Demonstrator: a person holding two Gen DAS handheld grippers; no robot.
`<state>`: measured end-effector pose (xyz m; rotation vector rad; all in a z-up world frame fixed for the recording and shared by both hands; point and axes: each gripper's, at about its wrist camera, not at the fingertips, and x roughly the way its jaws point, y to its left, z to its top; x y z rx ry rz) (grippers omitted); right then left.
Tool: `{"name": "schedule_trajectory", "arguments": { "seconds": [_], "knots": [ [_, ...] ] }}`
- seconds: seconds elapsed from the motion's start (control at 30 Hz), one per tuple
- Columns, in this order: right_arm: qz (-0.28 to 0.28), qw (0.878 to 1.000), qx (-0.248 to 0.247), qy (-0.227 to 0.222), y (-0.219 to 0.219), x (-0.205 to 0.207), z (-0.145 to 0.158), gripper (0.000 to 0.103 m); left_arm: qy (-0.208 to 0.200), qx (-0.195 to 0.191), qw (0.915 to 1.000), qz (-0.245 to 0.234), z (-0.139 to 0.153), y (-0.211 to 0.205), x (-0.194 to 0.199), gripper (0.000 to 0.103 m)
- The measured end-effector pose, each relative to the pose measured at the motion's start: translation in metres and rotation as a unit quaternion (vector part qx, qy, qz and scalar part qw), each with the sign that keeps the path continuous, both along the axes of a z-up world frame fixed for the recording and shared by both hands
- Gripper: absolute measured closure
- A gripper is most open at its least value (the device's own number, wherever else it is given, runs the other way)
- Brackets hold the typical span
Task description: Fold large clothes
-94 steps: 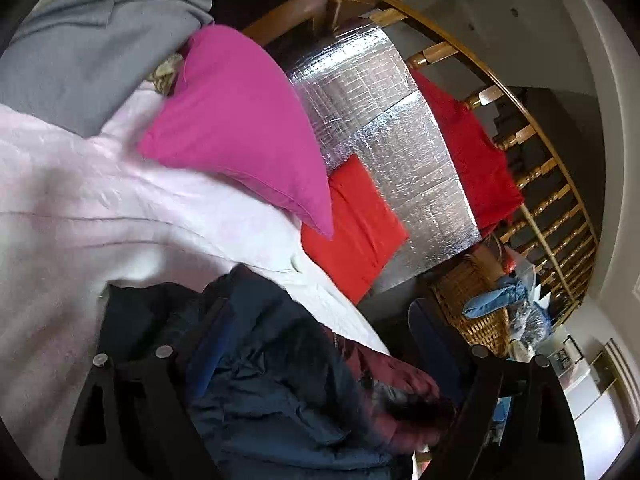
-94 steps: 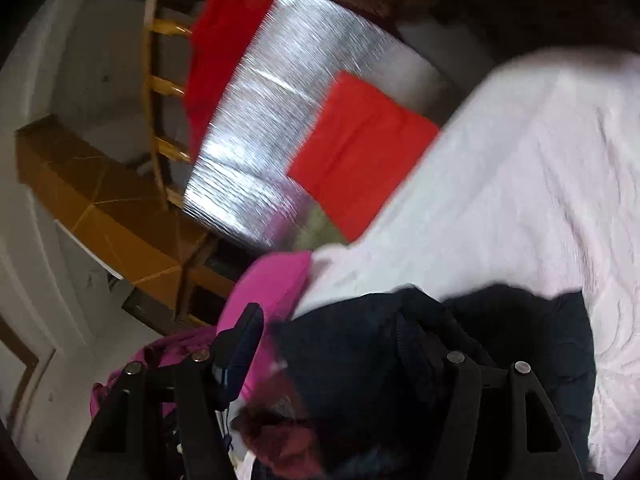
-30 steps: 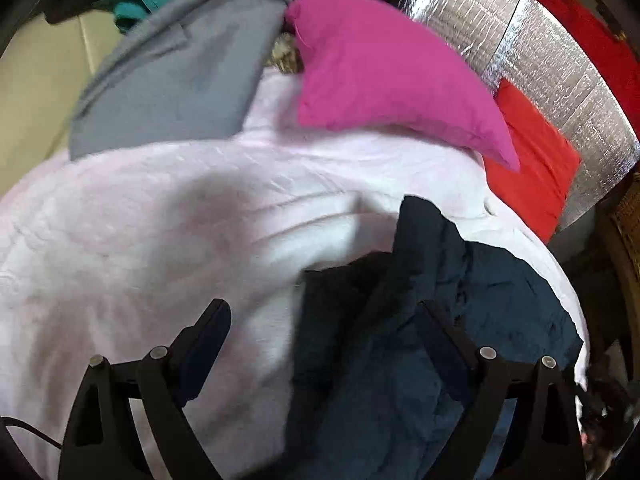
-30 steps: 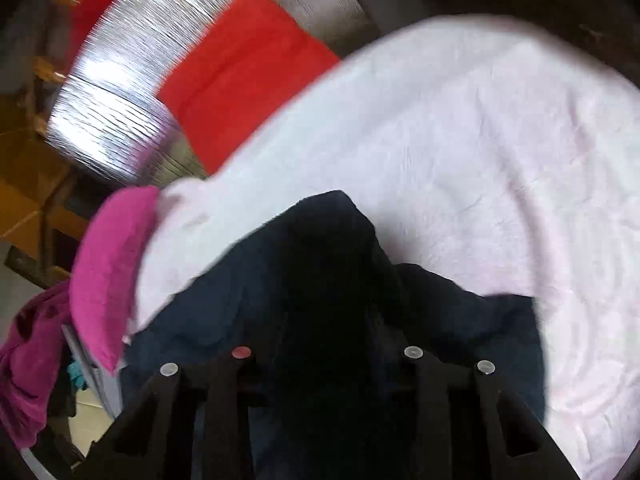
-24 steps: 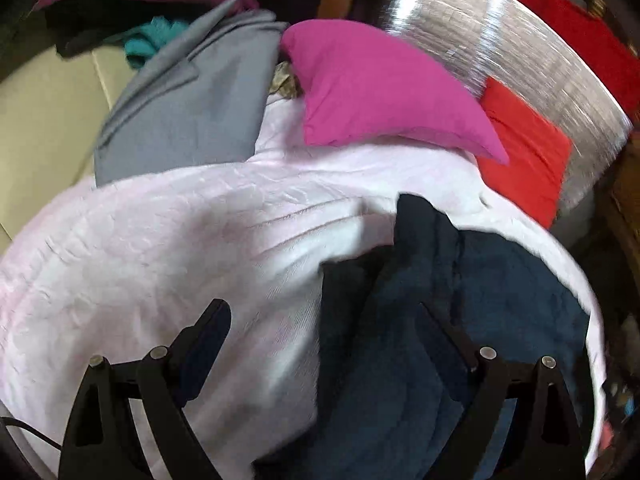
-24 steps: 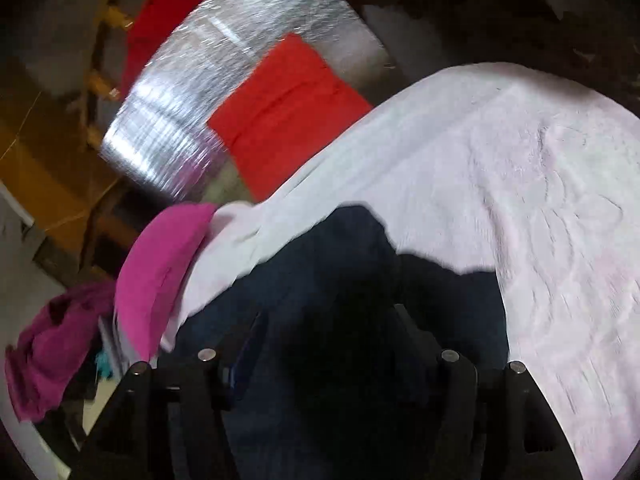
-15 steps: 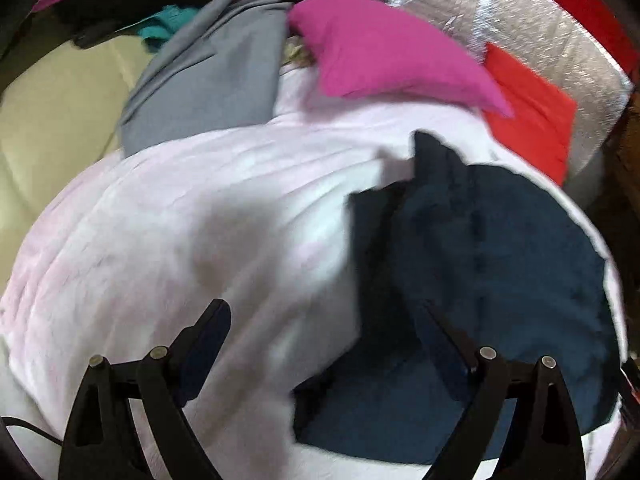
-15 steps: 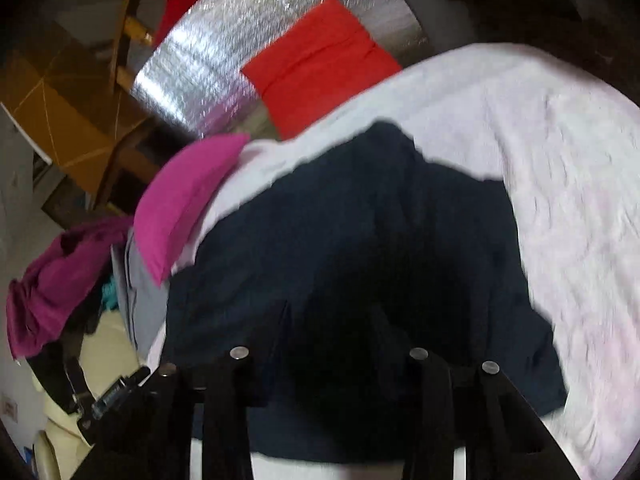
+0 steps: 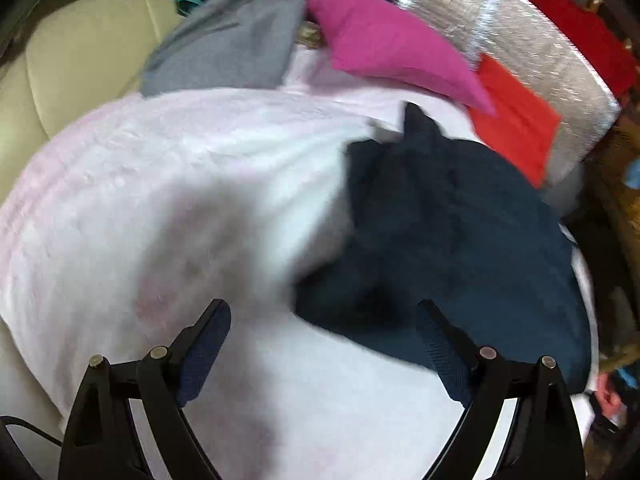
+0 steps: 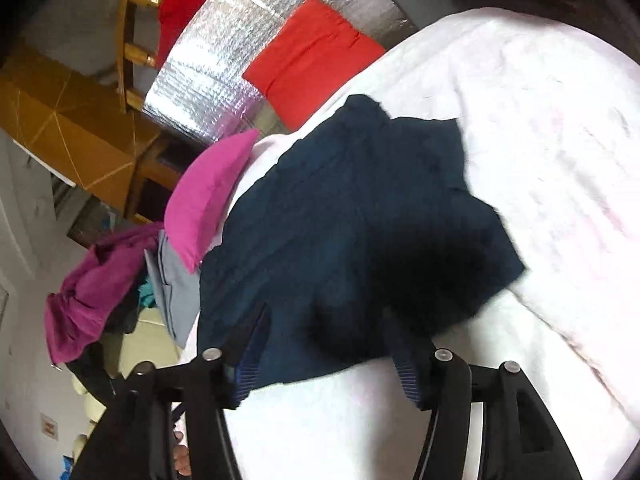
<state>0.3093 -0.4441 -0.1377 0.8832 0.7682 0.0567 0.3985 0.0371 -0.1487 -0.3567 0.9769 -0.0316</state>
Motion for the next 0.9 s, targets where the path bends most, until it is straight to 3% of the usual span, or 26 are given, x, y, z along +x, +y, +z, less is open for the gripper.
{"name": "schedule_trajectory", "arguments": {
  "seconds": [0.1,0.27,0.4,0.57,0.73,0.8,0.83,0.9],
  "knots": [
    [-0.016,0.998,0.055,0.020,-0.015,-0.017,-0.016,0.033,0.024,-0.042,0.9984,-0.029,-0.007,-0.009,-0.006,0.009],
    [-0.032,0.993,0.105,0.041,-0.027,-0.006,-0.036,0.031,0.073,-0.138,0.9877,0.005,-0.032,-0.003,0.004,0.009],
    [-0.050,0.990,0.122,0.055,-0.032,0.011,-0.052,0.028,0.071,-0.181,0.9795,0.053,-0.044,0.005,0.019,0.009],
    [-0.074,0.986,0.133,0.073,-0.033,0.038,-0.069,0.017,0.058,-0.220,0.9708,0.076,-0.053,0.004,0.041,0.009],
    [-0.087,0.989,0.110,0.049,-0.029,0.054,-0.071,0.017,0.040,-0.255,0.9628,0.081,-0.056,-0.003,0.056,0.010],
    [-0.092,0.991,0.092,0.040,-0.026,0.059,-0.071,0.024,0.030,-0.254,0.9630,0.086,-0.055,-0.006,0.061,0.017],
    [-0.089,0.992,0.081,0.040,-0.024,0.063,-0.071,0.034,0.025,-0.250,0.9639,0.088,-0.055,-0.006,0.064,0.031],
    [-0.086,0.993,0.078,0.033,-0.022,0.067,-0.070,0.045,0.020,-0.247,0.9647,0.089,-0.057,-0.006,0.070,0.045]
  ]
}}
